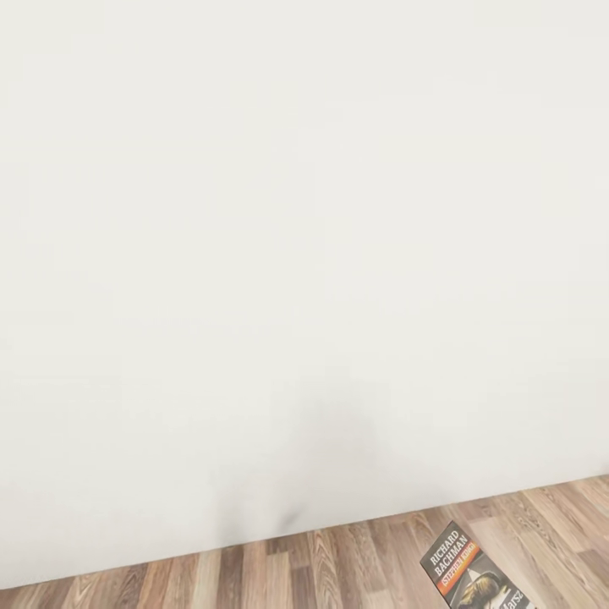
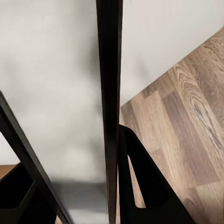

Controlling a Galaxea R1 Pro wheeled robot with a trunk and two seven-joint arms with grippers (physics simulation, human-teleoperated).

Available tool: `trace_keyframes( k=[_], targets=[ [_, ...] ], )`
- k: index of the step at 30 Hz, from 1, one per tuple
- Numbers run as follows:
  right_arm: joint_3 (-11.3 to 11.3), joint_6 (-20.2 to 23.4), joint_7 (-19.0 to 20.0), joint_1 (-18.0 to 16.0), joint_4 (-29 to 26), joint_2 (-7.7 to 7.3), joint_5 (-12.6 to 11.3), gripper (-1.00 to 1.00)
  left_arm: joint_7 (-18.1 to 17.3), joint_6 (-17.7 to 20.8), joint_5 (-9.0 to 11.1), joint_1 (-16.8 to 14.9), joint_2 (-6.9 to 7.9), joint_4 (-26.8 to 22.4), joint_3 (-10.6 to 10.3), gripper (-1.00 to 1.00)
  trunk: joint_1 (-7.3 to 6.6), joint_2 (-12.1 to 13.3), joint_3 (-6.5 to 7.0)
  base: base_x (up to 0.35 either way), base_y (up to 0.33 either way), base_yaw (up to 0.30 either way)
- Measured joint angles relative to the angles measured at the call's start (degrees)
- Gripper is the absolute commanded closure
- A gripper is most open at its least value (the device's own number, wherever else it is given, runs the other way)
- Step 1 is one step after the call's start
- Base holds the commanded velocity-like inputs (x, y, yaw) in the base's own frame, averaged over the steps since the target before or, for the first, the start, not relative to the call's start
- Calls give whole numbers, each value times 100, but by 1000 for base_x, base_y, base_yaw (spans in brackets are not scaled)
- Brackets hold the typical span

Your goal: In the bedroom, move the book from the bed onto either nightstand, and place the two sandals side by side next to the bed.

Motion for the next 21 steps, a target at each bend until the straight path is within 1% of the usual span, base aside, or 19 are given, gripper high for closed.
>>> trace_keyframes(
  k=[5,9,12,21],
  targets=[
    [4,0,0,0,0,0,1,100,0,0,0,0,0,-3,-2,-100,0,0,0,315,1,-1],
    [-8,0,2,0,0,-2,-2,100,-1,0,0,-1,0,0,-6,-100,2,1,0,120,0,-52],
    [-8,1,9,1,-1,-7,-4,100,-1,0,0,-2,0,1,-7,-100,3,0,4,24,0,-231],
    [-2,0,11,0,0,-9,-3,100,-1,0,0,-2,-1,1,-8,-100,4,-2,25,3,0,-287]
  ],
)
